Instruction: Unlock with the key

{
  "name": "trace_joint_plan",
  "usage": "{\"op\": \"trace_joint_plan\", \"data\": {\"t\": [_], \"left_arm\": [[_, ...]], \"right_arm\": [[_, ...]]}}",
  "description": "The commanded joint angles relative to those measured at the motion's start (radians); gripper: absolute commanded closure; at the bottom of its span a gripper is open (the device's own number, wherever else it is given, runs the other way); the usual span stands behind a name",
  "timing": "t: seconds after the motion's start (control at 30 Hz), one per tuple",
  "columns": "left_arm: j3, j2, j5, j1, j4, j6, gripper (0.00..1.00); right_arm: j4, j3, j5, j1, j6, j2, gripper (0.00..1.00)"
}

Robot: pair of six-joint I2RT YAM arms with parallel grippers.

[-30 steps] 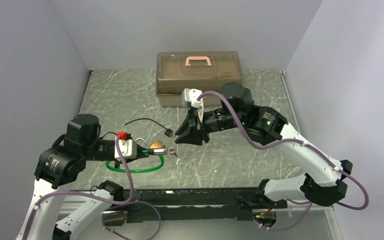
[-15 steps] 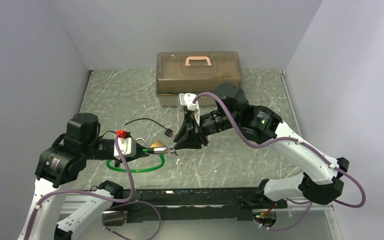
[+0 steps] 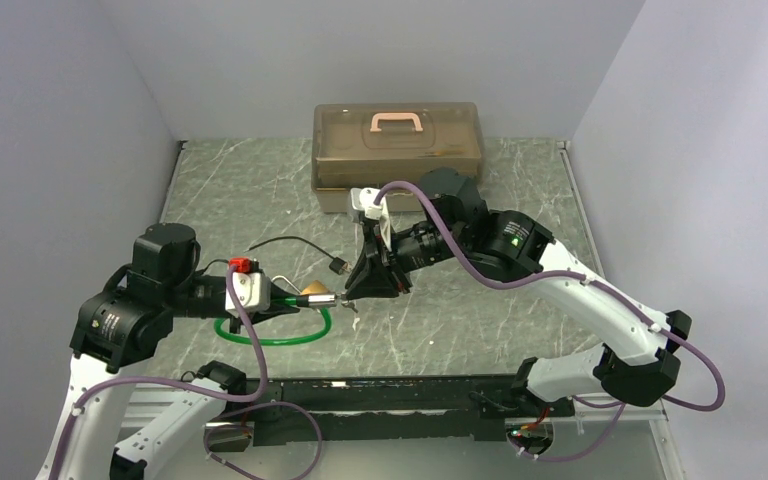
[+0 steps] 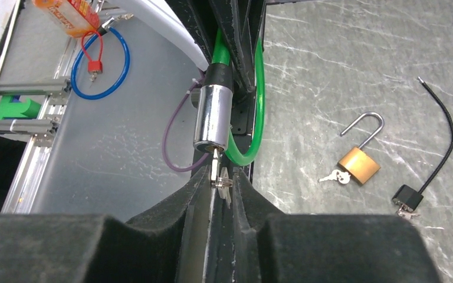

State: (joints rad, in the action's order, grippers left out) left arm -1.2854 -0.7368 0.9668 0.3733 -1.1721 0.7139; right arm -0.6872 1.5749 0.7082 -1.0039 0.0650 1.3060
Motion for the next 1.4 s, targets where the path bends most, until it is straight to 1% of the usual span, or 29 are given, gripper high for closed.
{"op": "trace_joint_plan", "data": {"t": [0.0, 0.07, 0.13, 0.2, 0.23, 0.4, 0.5, 0.67, 0.77, 1.0, 1.1, 1.17, 1.2, 1.27, 1.37], "left_arm": [[-0.049, 0.0, 0.061, -0.008, 0.033, 0.002, 1.0], [-0.053, 0.002, 0.06, -0.01, 0.032, 0.004, 1.0], [-0.055, 0.004, 0.061, -0.011, 0.035, 0.002, 1.0], [-0.054, 0.006, 0.061, -0.013, 0.043, -0.003, 1.0], [-0.052, 0.007, 0.06, -0.014, 0.045, -0.006, 1.0], [-0.056, 0.008, 0.05, -0.016, 0.072, -0.026, 1.0], [-0.051, 0.009, 0.025, -0.018, 0.089, -0.032, 1.0], [-0.055, 0.009, -0.037, -0.017, 0.085, 0.008, 1.0], [-0.053, 0.008, -0.065, -0.017, 0.093, 0.009, 1.0], [-0.039, 0.008, -0.074, -0.017, 0.099, 0.015, 1.0], [-0.04, 0.007, -0.083, -0.017, 0.087, 0.029, 1.0], [-0.039, 0.009, -0.089, -0.017, 0.088, 0.029, 1.0], [-0.038, 0.01, -0.089, -0.017, 0.087, 0.029, 1.0], [-0.037, 0.01, -0.09, -0.017, 0.09, 0.024, 1.0], [-0.036, 0.011, -0.097, -0.017, 0.095, 0.013, 1.0]], "right_arm": [[0.055, -0.002, 0.022, 0.002, -0.024, -0.009, 0.8], [0.057, -0.003, 0.028, 0.002, -0.028, -0.006, 0.86], [0.057, 0.0, 0.035, 0.002, -0.036, 0.003, 0.95], [0.056, 0.001, 0.052, 0.002, -0.04, 0.012, 1.0], [0.058, -0.001, 0.058, 0.002, -0.042, 0.016, 1.0], [0.116, -0.035, 0.106, 0.002, -0.088, 0.019, 1.0], [0.196, -0.076, 0.129, 0.003, -0.16, 0.013, 1.0], [0.402, -0.199, 0.129, 0.002, -0.295, -0.035, 1.0], [0.46, -0.242, 0.106, 0.002, -0.335, -0.058, 1.0], [0.533, -0.263, 0.123, 0.001, -0.402, -0.071, 1.0], [0.536, -0.263, 0.133, 0.001, -0.412, -0.07, 1.0], [0.51, -0.253, 0.136, 0.002, -0.398, -0.069, 0.91], [0.479, -0.241, 0.138, 0.002, -0.385, -0.063, 0.89], [0.438, -0.215, 0.142, 0.001, -0.369, -0.051, 0.87], [0.426, -0.211, 0.143, -0.001, -0.359, -0.052, 0.85]]}}
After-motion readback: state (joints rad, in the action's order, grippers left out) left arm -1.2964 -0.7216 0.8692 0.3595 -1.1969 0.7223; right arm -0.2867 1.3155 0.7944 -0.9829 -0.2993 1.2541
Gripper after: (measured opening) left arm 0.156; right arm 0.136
